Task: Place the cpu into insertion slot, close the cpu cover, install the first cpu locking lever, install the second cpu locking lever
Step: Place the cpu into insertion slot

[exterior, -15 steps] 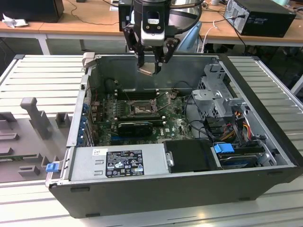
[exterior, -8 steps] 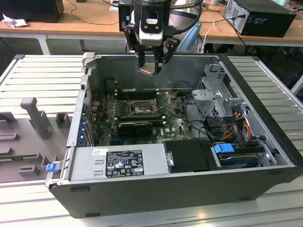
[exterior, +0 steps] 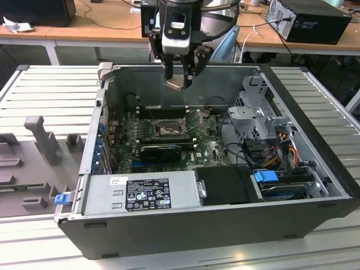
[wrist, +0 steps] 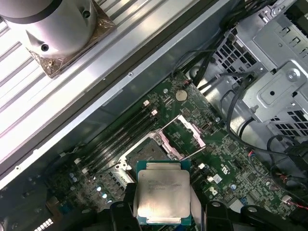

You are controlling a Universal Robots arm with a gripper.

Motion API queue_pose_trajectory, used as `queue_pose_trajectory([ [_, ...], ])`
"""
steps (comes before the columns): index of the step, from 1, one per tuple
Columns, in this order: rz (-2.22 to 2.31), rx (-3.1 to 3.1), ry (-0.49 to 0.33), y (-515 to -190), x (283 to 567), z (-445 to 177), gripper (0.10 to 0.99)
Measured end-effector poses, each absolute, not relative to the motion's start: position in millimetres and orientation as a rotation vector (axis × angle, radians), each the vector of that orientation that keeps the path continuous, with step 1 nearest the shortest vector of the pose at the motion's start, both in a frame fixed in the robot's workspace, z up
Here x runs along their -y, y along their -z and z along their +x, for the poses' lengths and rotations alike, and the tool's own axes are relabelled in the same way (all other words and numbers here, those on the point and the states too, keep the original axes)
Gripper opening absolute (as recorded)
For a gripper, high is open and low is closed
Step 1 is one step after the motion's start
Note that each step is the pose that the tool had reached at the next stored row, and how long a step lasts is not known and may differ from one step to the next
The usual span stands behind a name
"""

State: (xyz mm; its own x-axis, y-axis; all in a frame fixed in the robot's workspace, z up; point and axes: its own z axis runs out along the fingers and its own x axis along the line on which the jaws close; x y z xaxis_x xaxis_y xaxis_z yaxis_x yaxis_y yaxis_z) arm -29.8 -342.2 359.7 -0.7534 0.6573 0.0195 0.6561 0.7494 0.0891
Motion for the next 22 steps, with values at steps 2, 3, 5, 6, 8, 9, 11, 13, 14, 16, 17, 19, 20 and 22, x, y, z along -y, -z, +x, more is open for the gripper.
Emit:
queue_pose_trajectory([
  [2, 1.122, -2.916, -0.141, -359.7, 342.2, -29.8, 0.525],
  [3, 1.128, -2.914, -0.141, -359.7, 342.2, -29.8, 0.525],
  [5, 1.149, -2.905, -0.141, -359.6, 342.2, -29.8, 0.525],
  [6, 1.16, -2.9, -0.141, -359.6, 342.2, -29.8, 0.525],
  [8, 1.174, -2.894, -0.141, -359.6, 342.2, -29.8, 0.525],
  [9, 1.181, -2.891, -0.141, -359.6, 342.2, -29.8, 0.525],
  [11, 1.217, -2.874, -0.14, -359.5, 342.2, -29.8, 0.525],
  [13, 1.254, -2.857, -0.14, -359.5, 342.2, -29.8, 0.525],
  [14, 1.273, -2.848, -0.139, -359.4, 342.2, -29.8, 0.525],
  [16, 1.288, -2.841, -0.139, -359.4, 342.2, -29.8, 0.525],
  [17, 1.298, -2.836, -0.139, -359.4, 342.2, -29.8, 0.525],
  [19, 1.305, -2.833, -0.139, -359.4, 342.2, -30.0, 0.525],
  [20, 1.307, -2.832, -0.139, -359.4, 342.2, -30.0, 0.525],
  [22, 1.313, -2.829, -0.139, -359.4, 342.2, -30.0, 0.525],
])
